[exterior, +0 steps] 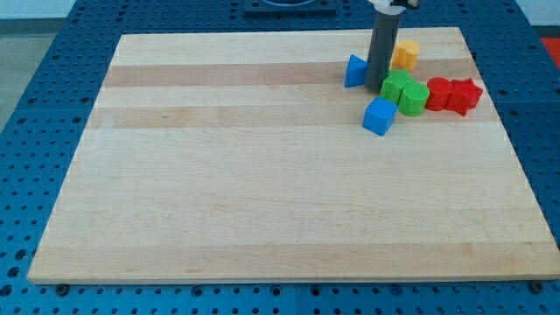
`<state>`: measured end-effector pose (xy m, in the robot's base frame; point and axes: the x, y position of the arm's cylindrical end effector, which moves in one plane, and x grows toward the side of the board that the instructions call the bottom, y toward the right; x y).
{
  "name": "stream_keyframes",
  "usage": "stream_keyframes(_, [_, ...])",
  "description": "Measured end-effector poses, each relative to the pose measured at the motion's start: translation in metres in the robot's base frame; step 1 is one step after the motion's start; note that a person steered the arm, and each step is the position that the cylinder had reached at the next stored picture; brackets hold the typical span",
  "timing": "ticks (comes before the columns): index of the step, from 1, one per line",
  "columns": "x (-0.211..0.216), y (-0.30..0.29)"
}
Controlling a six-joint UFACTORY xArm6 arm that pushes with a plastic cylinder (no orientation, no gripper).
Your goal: Move the blue triangle into the bottom left of the yellow hexagon
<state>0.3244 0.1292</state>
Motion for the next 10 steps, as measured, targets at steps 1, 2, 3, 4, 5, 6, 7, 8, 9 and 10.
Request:
stream_keyframes(1, [-0.001,-0.003])
stream_keyframes(2, [0.029,-0.060])
stream_keyframes(3, [0.064,-0.111])
stream_keyframes(4, [0.068,-0.125])
stream_keyframes(5, [0.038,-0.097])
stream_keyframes(6, [0.038,-0.087])
stream_keyframes(7, [0.033,-0.070])
stream_keyframes(8, [0.032,-0.070])
stream_keyframes(9, [0.003,-0.071])
stream_keyframes(10, [-0.021,-0.063])
